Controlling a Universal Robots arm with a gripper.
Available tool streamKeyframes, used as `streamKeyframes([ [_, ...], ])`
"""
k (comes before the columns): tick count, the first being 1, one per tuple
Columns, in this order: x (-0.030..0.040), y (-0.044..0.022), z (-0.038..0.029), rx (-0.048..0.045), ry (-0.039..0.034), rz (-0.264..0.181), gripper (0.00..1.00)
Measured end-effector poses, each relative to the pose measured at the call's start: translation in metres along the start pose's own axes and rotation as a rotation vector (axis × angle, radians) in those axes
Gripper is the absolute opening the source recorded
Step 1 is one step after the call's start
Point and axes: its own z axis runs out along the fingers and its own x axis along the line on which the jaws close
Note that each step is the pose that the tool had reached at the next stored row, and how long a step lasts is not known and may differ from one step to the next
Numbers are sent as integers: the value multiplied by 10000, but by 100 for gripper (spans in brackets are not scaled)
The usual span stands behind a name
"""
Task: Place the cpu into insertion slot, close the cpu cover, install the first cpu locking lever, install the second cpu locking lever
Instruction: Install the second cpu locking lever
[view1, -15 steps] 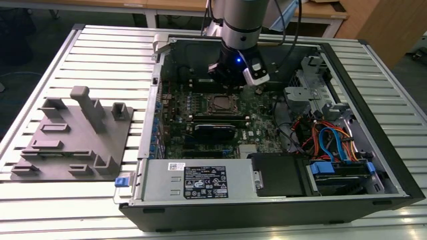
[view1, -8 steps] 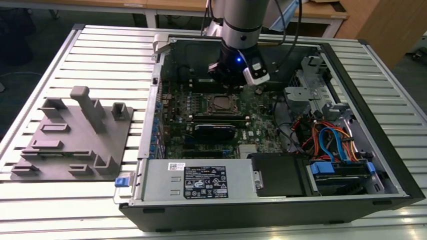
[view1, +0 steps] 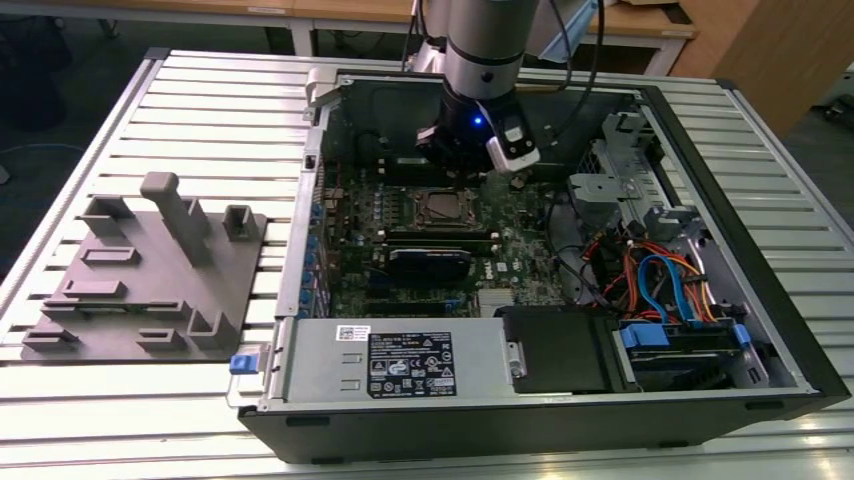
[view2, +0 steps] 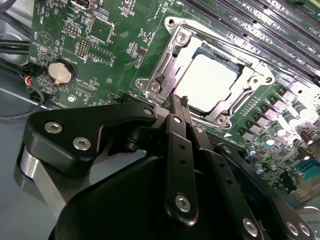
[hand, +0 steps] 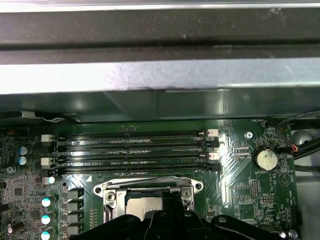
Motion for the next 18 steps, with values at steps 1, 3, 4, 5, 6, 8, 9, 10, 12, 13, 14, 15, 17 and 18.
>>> streamKeyframes([
  [1,0,-1,0,0,0,0,10],
  [3,0,-5,-1,0,0,-1,10],
  [4,-1,-8,-1,1,1,-1,10],
  [5,-1,-15,-1,-1,-1,1,10],
  [6,-1,-15,-1,0,-1,1,10],
  [8,-1,-17,-2,1,0,0,10],
  [9,-1,-17,-2,1,0,0,10],
  [10,-1,-17,-3,0,0,0,10],
  [12,-1,-17,-13,2,0,0,10],
  [13,-1,-16,-18,1,0,0,10],
  [14,-2,-15,-25,0,0,0,10],
  [15,-2,-14,-33,1,0,0,10],
  [17,-2,-12,-48,0,0,0,10],
  [18,-2,-12,-49,-2,-1,0,10],
])
